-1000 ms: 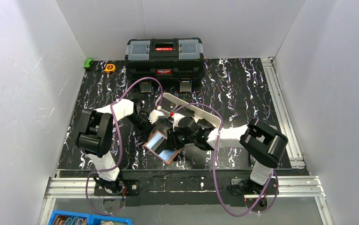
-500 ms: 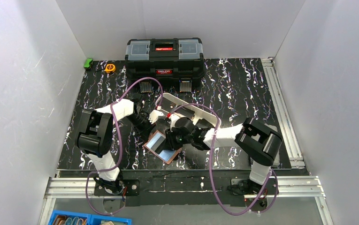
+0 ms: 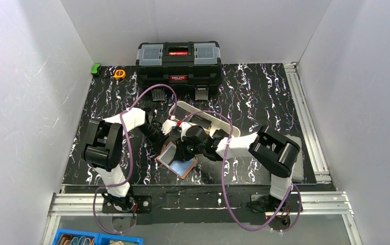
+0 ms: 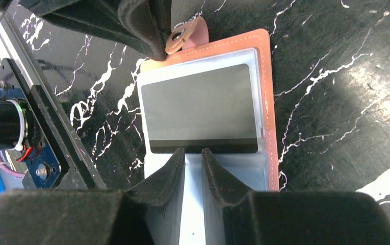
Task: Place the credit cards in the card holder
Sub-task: Insert the credit card into the card holder, then pick up the credit card from the storage box.
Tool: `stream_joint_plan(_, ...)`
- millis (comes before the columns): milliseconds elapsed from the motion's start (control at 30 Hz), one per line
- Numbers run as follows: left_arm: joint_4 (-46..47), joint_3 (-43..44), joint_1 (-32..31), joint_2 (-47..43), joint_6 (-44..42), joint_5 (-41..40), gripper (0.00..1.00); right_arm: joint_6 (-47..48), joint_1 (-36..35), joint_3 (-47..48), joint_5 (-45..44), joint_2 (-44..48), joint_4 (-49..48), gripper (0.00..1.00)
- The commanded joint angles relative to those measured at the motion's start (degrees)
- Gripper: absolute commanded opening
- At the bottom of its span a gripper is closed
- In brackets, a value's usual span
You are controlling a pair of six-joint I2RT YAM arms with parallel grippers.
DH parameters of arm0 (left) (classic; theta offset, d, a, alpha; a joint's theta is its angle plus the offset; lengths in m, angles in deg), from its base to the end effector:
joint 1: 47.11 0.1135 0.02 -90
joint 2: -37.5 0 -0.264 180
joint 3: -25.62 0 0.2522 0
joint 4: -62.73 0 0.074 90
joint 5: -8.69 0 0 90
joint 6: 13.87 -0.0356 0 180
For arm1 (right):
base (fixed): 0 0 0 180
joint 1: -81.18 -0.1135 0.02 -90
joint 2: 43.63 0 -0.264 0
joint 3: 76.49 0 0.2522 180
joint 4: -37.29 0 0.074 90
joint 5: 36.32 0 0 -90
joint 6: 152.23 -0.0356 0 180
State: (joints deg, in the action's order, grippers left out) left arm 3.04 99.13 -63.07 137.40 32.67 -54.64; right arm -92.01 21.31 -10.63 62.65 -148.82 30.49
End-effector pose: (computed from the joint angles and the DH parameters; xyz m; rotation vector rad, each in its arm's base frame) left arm 0.2826 -0.0975 0.1559 1.4559 2.5041 -0.6433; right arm 0.1841 0.3282 0.1497 -0.7016 2.2243 1.0303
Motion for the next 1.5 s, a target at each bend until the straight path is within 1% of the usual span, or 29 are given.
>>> stream_joint_plan(0,-1.8,0.1,-0.1,0.1,-0.4,1.2,0.05,1.2,-0.3,3.0,-0.4,-1.4,-0.9,0.25)
stream_joint_plan(333,-1.8,0.0,-0.1,-0.1,-0.4,1.2,0.05,1.8,-0.3,4.9,0.6,-2.0,-1.1,0.25)
stream_joint_plan(433,-1.7,-0.1,-0.1,-0.3,-0.4,0.5,0.05,1.9,-0.3,4.0,0.4,-0.5,-1.0,0.25)
stream_joint_plan(500,-2.3,0.4,0.3,-0.7,-0.3,0.5,0.05,2.0,-0.3,2.6,-0.5,2.8,-0.7,0.28)
stream_joint_plan(567,-4.3,2.2,1.2,-0.9,0.0,1.3,0.06,2.2,-0.3,1.1,-2.2,6.8,0.9,0.35)
stream_joint_plan(633,-8.7,5.7,2.6,-0.1,0.1,2.1,0.08,2.7,-0.2,-0.1,-3.8,10.9,3.2,0.44)
stream_joint_plan(700,-13.4,9.1,3.9,-0.3,-0.7,3.1,0.12,3.4,0.2,-0.7,-5.0,14.9,6.3,0.5)
stream_joint_plan(800,-20.3,13.3,5.8,-2.1,-2.9,4.5,0.21,3.8,2.3,-1.5,-5.7,21.3,10.4,0.55)
stream_joint_plan(900,-27.5,17.7,7.3,-3.2,-5.2,5.8,0.29,3.0,7.2,-1.1,-5.9,27.0,15.6,0.58)
stream_joint_plan(967,-32.6,21.1,8.2,-3.3,-6.9,6.8,0.33,2.1,10.6,0.5,-7.5,29.7,20.9,0.6)
stream_joint_plan(1033,-36.4,25.5,8.4,-3.1,-7.2,7.5,0.34,0.5,14.2,1.5,-8.6,31.7,26.0,0.67)
stream_joint_plan(1067,-37.0,28.0,8.3,-2.9,-6.7,8.2,0.34,-0.5,15.9,1.8,-8.6,32.2,27.0,0.7)
stream_joint_plan(1100,-37.0,31.4,8.3,-2.4,-5.5,9.3,0.34,-1.6,17.6,1.9,-8.2,32.2,27.8,0.71)
stream_joint_plan(1200,-33.9,41.6,6.4,1.0,0.8,11.4,0.33,-4.6,21.4,1.4,-4.7,30.4,25.4,0.72)
stream_joint_plan(1267,-30.7,46.3,3.4,4.1,4.0,9.7,0.33,-6.0,22.5,2.2,-4.0,27.7,24.2,0.71)
stream_joint_plan(1367,-26.1,52.4,-1.2,9.9,7.1,6.3,0.33,-7.6,22.9,4.8,-6.2,23.1,25.9,0.68)
stream_joint_plan(1467,-22.0,57.2,-5.0,15.4,8.9,4.7,0.33,-10.9,22.9,2.9,-8.5,22.2,23.8,0.67)
